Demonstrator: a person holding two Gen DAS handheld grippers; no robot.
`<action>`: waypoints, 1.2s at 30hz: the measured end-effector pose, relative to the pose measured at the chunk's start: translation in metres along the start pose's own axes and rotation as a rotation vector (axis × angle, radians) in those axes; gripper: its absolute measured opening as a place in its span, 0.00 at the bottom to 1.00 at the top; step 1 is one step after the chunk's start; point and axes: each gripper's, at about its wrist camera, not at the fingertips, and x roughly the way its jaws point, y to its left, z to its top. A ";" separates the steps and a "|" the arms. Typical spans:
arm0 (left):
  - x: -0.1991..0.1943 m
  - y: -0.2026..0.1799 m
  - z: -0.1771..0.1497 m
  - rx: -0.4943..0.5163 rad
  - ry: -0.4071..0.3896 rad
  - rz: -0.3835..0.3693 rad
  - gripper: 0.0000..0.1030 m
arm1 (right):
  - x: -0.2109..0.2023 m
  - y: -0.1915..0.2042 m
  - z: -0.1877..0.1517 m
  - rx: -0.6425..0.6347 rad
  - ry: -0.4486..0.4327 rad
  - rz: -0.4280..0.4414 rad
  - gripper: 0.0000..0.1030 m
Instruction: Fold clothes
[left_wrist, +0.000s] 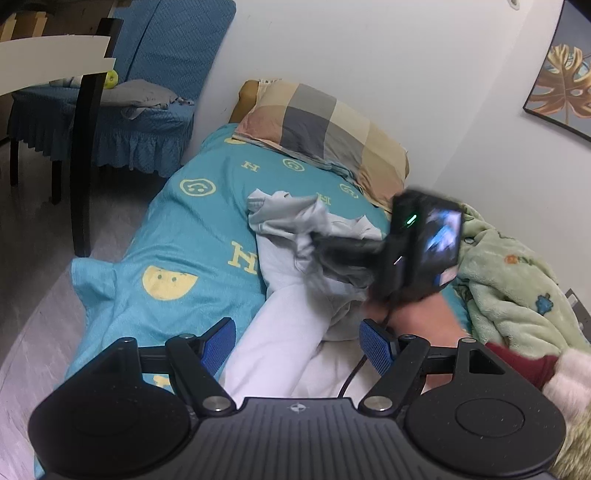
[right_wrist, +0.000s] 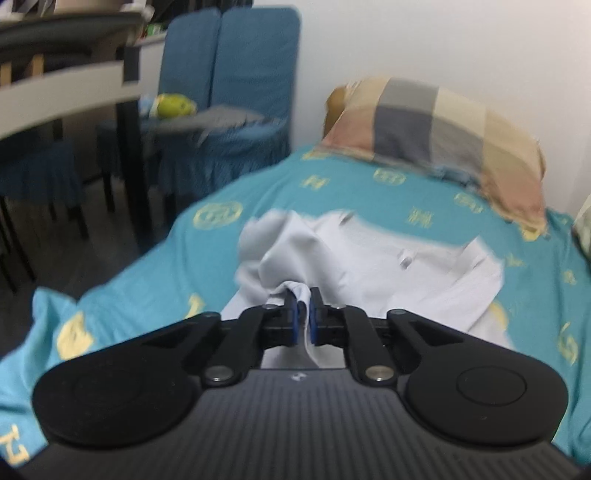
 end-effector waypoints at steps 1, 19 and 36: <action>-0.001 -0.001 -0.001 0.001 -0.003 -0.005 0.74 | -0.002 -0.010 0.008 0.022 -0.016 -0.003 0.07; 0.050 -0.004 -0.018 0.084 0.116 0.056 0.74 | 0.074 -0.180 -0.022 0.483 0.106 -0.153 0.07; 0.032 -0.018 -0.020 0.120 0.089 0.015 0.74 | -0.104 -0.147 -0.013 0.421 0.018 -0.009 0.08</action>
